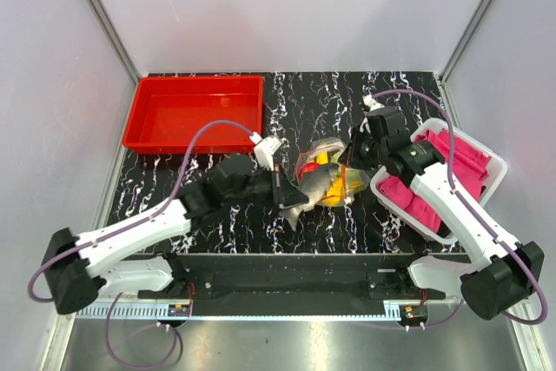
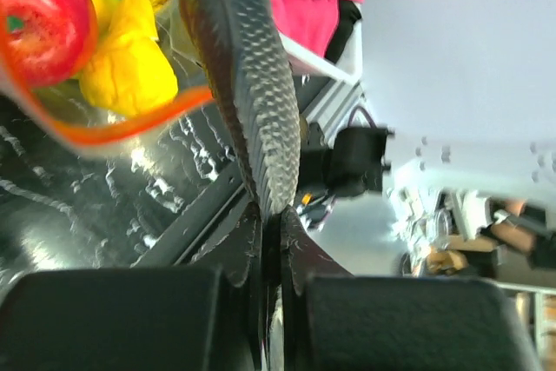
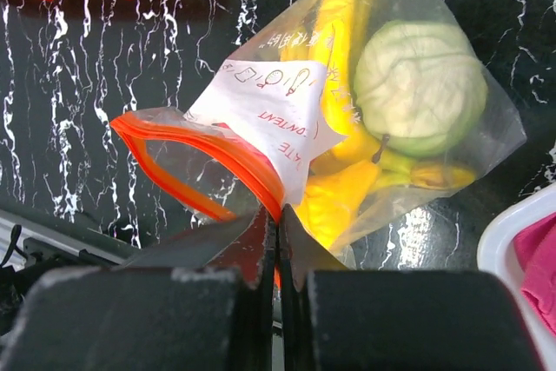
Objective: Open the zip-top bag and remove the fake food
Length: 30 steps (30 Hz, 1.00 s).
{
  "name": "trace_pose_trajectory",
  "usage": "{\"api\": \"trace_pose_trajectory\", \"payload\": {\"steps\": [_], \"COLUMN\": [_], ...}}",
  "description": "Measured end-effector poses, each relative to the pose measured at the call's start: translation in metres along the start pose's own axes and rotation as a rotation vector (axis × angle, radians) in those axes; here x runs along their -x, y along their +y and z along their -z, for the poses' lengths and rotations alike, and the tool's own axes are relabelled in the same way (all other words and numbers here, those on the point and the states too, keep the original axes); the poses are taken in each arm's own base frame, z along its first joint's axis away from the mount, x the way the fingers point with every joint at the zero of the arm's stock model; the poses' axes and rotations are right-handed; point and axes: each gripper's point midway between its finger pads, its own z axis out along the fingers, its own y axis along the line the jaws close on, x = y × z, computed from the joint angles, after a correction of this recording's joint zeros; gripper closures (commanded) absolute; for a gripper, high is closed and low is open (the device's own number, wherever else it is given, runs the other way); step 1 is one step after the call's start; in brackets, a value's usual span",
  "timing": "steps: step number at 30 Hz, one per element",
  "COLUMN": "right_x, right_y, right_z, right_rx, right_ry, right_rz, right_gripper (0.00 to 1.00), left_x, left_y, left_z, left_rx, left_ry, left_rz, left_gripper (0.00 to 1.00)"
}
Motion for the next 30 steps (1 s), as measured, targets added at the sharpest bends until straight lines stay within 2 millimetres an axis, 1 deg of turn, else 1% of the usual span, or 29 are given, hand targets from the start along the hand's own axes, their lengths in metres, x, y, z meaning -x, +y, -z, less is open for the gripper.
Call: {"api": "trace_pose_trajectory", "payload": {"steps": [4,6,9,11,13,16,18,19,20,21,22,24,26,28,30], "right_x": [0.005,0.007,0.007,0.006,0.006,0.004,0.006,0.008,0.010,0.014,0.018,0.022,0.022,0.020,0.018], "right_y": [0.000,0.001,0.001,0.001,0.002,0.004,0.007,0.009,0.011,0.014,0.017,0.020,0.024,0.025,0.027], "right_z": [0.000,-0.001,-0.002,-0.002,-0.002,-0.004,-0.004,-0.004,-0.004,-0.003,-0.003,-0.002,-0.002,-0.004,-0.006], "right_rx": [-0.013,-0.015,-0.016,-0.015,-0.011,-0.001,0.009,0.013,0.019,0.026,0.034,0.045,0.060,0.070,0.081], "right_ry": [0.000,0.002,0.007,0.011,0.015,0.029,0.040,0.044,0.044,0.040,0.035,0.032,0.041,0.054,0.068], "right_rz": [0.004,0.007,0.009,0.009,0.008,0.011,0.018,0.023,0.026,0.030,0.035,0.039,0.040,0.039,0.037], "right_gripper": [1.00,1.00,1.00,1.00,1.00,1.00,1.00,1.00,1.00,1.00,1.00,1.00,1.00,1.00,1.00], "left_x": [-0.003,-0.004,0.004,0.018,0.038,0.081,0.107,0.120,0.138,0.149,0.161,0.170,0.174,0.179,0.192], "left_y": [-0.007,-0.005,0.008,0.024,0.045,0.079,0.098,0.111,0.127,0.138,0.159,0.193,0.224,0.246,0.261], "left_z": [0.037,0.054,0.079,0.096,0.114,0.137,0.144,0.146,0.149,0.149,0.150,0.148,0.147,0.144,0.139], "left_rx": [0.002,0.018,0.104,0.187,0.295,0.482,0.571,0.622,0.681,0.716,0.772,0.851,0.938,1.006,1.057], "left_ry": [-0.005,-0.012,-0.081,-0.158,-0.251,-0.383,-0.423,-0.434,-0.455,-0.465,-0.478,-0.484,-0.493,-0.518,-0.576], "left_rz": [-0.101,-0.136,-0.167,-0.172,-0.169,-0.152,-0.134,-0.110,-0.072,-0.045,0.011,0.110,0.218,0.312,0.398], "left_gripper": [1.00,1.00,1.00,1.00,1.00,1.00,1.00,1.00,1.00,1.00,1.00,1.00,1.00,1.00,1.00]}}
